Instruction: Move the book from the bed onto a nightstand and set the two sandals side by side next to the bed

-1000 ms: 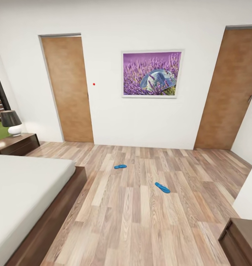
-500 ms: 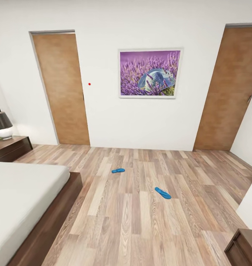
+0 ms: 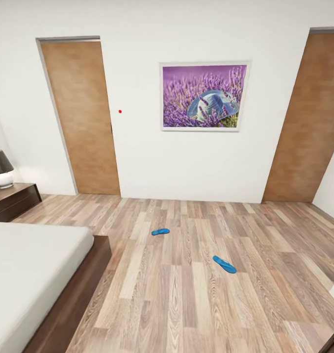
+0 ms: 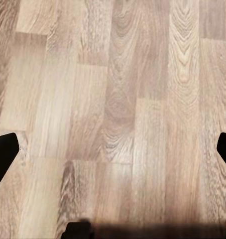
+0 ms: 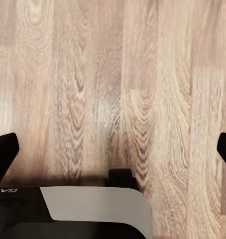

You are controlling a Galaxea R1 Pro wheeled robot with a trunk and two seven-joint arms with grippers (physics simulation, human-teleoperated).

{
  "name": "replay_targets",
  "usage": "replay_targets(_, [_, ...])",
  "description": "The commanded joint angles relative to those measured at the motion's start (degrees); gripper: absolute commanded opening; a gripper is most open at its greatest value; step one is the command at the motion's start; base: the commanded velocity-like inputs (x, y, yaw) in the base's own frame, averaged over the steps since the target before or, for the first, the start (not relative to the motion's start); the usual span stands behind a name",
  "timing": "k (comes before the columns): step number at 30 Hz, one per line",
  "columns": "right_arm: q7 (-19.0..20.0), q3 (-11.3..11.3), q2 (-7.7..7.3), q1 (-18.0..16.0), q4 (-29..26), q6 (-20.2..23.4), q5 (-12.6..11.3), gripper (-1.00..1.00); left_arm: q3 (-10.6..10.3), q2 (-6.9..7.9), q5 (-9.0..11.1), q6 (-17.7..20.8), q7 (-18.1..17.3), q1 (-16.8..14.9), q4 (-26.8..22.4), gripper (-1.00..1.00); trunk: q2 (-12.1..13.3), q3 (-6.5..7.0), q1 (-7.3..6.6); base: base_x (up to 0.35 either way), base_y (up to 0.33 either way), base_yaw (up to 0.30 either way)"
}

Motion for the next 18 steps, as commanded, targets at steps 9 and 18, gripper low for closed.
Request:
replay_targets(9, [-0.01, -0.13, 0.02, -0.05, 0.01, -0.15, -0.02, 1.00, -0.03, -0.01, -0.02, -0.18, -0.01, -0.03, 0.02, 1.00, -0.03, -0.06, 0.02, 0.088, 0.068, 0.000])
replay_targets(18, [-0.01, -0.13, 0.01, -0.03, 0.01, -0.15, -0.02, 1.00, -0.04, -0.01, -0.05, -0.16, -0.01, -0.02, 0.02, 1.00, -0.03, -0.06, 0.02, 0.086, 0.053, 0.000])
